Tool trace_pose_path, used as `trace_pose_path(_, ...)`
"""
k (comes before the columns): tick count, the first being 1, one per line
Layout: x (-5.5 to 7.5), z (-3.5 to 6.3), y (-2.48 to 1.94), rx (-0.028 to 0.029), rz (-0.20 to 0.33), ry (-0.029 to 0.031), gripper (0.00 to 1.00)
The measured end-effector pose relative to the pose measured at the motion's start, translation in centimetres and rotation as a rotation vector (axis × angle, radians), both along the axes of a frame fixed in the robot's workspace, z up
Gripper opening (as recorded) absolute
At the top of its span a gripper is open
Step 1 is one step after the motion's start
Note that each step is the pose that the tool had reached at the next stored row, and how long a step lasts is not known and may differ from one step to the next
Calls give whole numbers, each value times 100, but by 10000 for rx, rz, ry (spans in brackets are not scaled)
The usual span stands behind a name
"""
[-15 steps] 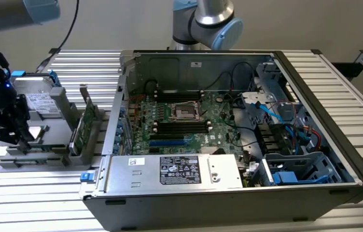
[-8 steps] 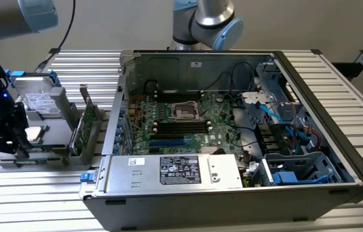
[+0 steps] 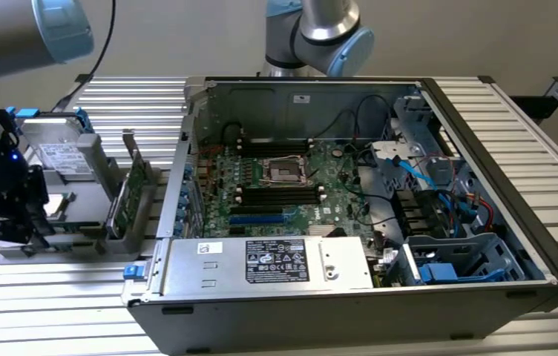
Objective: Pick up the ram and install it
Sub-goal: 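Pick up the ram and move it above insertion slot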
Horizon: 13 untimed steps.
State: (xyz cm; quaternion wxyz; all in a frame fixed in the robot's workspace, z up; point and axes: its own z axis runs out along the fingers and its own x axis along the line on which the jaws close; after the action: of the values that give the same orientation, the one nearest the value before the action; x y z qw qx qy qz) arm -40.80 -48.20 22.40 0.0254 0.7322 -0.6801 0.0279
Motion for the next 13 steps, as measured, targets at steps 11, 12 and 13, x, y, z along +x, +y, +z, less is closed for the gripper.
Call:
trace_pose_path(11,16,-158,0,359,-552,2,31)
trace_pose_path(12,19,-171,0,399,-582,2,31)
trace_pose_path(13,21,-182,0,436,-607,5,31)
